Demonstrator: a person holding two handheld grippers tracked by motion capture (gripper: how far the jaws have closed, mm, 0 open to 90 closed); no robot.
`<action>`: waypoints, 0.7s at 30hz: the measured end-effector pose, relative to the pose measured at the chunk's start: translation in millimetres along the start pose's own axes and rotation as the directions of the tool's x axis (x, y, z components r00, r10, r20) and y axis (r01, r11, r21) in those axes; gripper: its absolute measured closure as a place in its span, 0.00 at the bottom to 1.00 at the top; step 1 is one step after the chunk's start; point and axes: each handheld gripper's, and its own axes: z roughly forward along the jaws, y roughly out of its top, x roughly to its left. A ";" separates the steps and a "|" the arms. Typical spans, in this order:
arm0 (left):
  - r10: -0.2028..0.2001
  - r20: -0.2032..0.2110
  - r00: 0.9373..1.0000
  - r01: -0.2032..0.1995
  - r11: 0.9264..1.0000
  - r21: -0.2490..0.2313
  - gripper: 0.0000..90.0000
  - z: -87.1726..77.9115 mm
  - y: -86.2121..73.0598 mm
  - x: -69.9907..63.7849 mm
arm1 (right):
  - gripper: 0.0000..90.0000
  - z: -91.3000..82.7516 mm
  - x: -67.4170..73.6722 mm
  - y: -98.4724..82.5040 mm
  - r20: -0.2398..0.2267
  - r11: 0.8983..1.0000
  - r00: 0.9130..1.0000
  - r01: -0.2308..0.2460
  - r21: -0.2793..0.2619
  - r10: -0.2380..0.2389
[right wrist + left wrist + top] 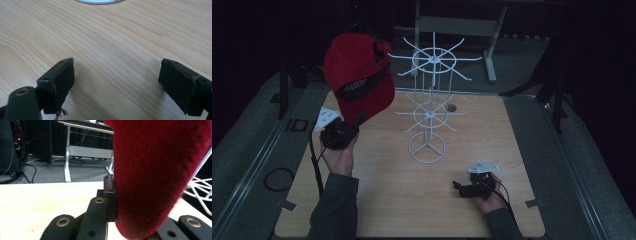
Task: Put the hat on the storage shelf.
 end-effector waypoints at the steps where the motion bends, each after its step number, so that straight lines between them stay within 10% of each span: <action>1: -0.002 -0.001 1.000 0.002 1.000 -0.001 0.95 -0.4 0.6 -0.2 | 0.15 0.0 0.0 0.0 -0.001 1.000 1.000 0.000 0.000 0.000; 21: -0.002 0.013 1.000 0.002 1.000 -0.025 0.95 -5.3 3.7 -5.1 | 0.15 0.1 0.0 0.0 0.000 1.000 1.000 0.001 -0.001 -0.001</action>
